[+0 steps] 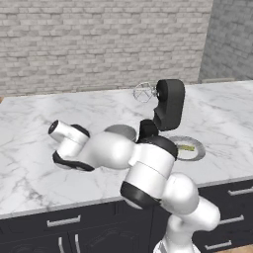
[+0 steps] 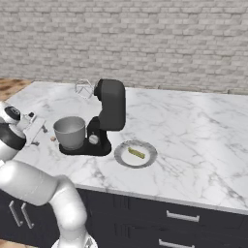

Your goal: Add butter and sugar cubes to the stand mixer bowl and then turn on the stand mixer to begin making frosting.

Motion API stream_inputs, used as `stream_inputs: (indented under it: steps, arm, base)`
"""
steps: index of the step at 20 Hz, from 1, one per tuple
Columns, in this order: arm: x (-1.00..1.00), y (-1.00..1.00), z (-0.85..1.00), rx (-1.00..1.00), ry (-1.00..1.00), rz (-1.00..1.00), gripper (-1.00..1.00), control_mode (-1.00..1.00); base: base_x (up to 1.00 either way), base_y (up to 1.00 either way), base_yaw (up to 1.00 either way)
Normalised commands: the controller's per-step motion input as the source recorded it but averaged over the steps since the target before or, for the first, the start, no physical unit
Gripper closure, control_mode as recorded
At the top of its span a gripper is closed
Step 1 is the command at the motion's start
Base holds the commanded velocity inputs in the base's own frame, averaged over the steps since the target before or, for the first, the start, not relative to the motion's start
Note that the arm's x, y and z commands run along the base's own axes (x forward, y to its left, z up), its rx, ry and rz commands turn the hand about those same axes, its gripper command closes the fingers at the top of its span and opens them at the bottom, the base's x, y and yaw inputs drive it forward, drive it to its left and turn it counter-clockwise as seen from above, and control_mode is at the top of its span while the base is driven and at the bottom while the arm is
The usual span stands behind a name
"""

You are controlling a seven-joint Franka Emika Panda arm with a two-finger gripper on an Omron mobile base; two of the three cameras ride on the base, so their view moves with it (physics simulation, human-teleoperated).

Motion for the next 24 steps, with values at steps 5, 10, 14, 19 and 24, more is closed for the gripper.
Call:
stream_inputs:
  steps: [5,10,14,19,24]
  arm:
    - [0.28,0.00,-0.14,-0.07,0.17,0.00,-1.00,-1.00]
    - [0.24,0.00,-0.06,-0.03,0.18,0.00,-1.00,-1.00]
    - [0.18,0.00,-0.14,-0.04,0.17,0.00,-1.00,-1.00]
    - [0.01,0.00,-0.29,-0.05,0.11,0.03,-1.00,-1.00]
    - [0.00,0.00,-0.18,0.00,0.00,0.04,-1.00,-1.00]
  base:
    - [0.00,0.00,0.00]
    - [0.00,0.00,0.00]
    - [0.00,0.00,0.00]
    - [0.00,0.00,0.00]
    - [0.00,0.00,0.00]
